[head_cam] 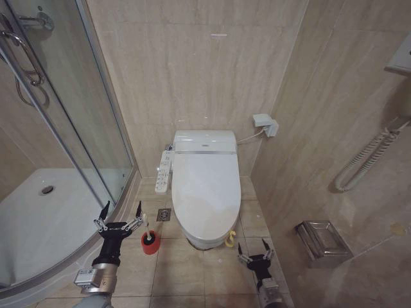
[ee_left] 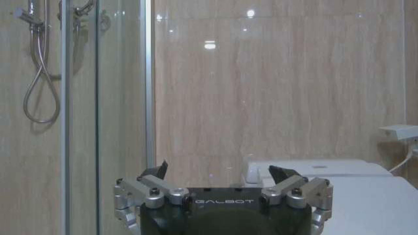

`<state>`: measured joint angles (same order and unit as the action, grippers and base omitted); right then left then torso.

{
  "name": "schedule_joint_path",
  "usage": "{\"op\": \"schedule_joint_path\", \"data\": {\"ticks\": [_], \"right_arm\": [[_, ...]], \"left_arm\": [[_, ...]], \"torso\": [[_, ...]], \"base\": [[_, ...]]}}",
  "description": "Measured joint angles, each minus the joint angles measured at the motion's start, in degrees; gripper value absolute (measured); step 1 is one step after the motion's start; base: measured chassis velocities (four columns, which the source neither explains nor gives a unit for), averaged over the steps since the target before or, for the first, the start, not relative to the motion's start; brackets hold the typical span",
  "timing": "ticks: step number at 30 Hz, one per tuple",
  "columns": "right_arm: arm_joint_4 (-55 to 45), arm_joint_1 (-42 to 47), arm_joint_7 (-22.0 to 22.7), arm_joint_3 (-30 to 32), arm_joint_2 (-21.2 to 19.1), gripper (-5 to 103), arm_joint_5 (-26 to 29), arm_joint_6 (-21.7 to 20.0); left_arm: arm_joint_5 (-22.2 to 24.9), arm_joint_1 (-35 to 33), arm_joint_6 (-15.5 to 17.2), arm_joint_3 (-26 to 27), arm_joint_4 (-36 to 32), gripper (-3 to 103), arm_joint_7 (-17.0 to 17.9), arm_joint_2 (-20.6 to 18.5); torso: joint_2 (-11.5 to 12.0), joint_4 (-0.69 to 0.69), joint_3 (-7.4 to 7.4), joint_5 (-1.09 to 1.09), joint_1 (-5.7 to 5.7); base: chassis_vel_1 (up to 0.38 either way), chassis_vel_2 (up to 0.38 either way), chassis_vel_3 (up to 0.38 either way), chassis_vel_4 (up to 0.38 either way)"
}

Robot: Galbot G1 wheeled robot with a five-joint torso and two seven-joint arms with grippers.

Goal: Open the toilet lid, clean the toilet bowl with a toilet brush, close the toilet lid, and flush.

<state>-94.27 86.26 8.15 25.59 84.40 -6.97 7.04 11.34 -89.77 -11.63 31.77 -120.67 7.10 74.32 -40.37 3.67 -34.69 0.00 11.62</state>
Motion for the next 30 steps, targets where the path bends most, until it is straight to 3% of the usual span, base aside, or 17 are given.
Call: {"op": "schedule_joint_path", "data": {"ticks": [11,30], "right_arm": [[0.68,-0.79,1.11,-3.81,0.76,100,-0.78,0.19],[13.12,-10.3,1.38,-1.87,1.26,100,-1.15,1.79]], "left_arm": [[0.0,-0.01,0.0,0.0,0.0,100,0.0,0.0],[0.0,-0.01,0.0,0.0,0.0,100,0.0,0.0]], "torso": [[0.0,0.01,0.0,-0.01,0.0],[0.0,0.0,0.0,0.0,0.01]], "base": [[0.0,0.0,0.0,0.0],[0.0,0.0,0.0,0.0]]}}
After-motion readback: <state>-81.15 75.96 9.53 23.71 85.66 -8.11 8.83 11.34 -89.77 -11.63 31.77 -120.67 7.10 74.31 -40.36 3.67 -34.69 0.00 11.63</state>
